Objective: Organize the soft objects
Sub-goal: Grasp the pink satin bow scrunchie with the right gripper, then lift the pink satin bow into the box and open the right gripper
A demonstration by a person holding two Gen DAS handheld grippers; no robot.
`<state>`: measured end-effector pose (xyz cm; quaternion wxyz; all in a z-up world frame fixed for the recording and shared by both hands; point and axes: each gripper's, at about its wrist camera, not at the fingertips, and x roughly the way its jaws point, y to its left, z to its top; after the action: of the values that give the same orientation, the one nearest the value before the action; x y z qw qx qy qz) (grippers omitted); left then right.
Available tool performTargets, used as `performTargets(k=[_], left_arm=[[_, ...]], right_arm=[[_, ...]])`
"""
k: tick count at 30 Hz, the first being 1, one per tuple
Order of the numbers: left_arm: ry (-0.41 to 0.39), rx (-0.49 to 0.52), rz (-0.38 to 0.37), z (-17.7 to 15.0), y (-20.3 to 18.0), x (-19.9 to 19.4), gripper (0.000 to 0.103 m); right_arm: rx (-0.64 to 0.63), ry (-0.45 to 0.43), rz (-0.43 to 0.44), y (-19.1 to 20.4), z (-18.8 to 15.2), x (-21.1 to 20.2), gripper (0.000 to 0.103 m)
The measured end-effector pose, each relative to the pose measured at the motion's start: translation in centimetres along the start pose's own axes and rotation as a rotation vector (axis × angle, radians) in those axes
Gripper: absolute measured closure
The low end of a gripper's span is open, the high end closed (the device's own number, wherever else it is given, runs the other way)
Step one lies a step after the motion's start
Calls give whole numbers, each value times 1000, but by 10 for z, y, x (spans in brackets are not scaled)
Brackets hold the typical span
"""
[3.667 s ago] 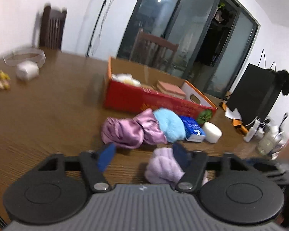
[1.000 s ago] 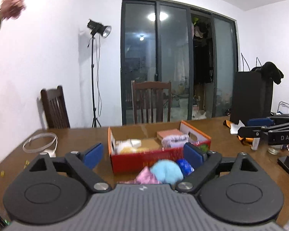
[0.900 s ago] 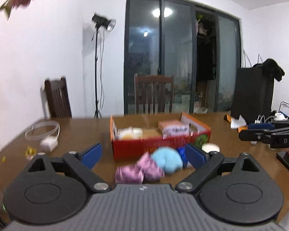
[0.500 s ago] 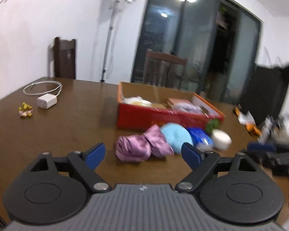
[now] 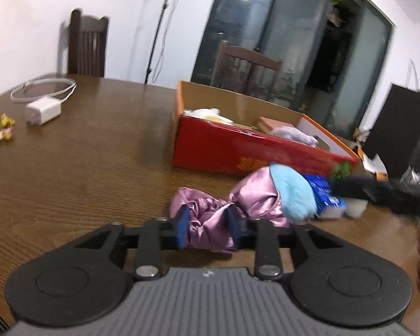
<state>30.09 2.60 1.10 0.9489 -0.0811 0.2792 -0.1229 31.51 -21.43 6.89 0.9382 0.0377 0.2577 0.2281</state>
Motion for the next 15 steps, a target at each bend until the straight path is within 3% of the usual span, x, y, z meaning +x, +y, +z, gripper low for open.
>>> performTargets(k=[5,9,12,15], left_arm=[[0,82,-33,-19,-18,-22,84],[-6,79,-44,-30,-21,-39,84],[-14,79,-41,-31,-22,-51,84],[-25,101,-96,-35,-30,-64,84]], right_arm=[[19,37,77,11,17,37,43],[16,126,117,19,6,57,66],[25,168,136,19,-11,45,67],[62,164,153,16,-23,20,71]])
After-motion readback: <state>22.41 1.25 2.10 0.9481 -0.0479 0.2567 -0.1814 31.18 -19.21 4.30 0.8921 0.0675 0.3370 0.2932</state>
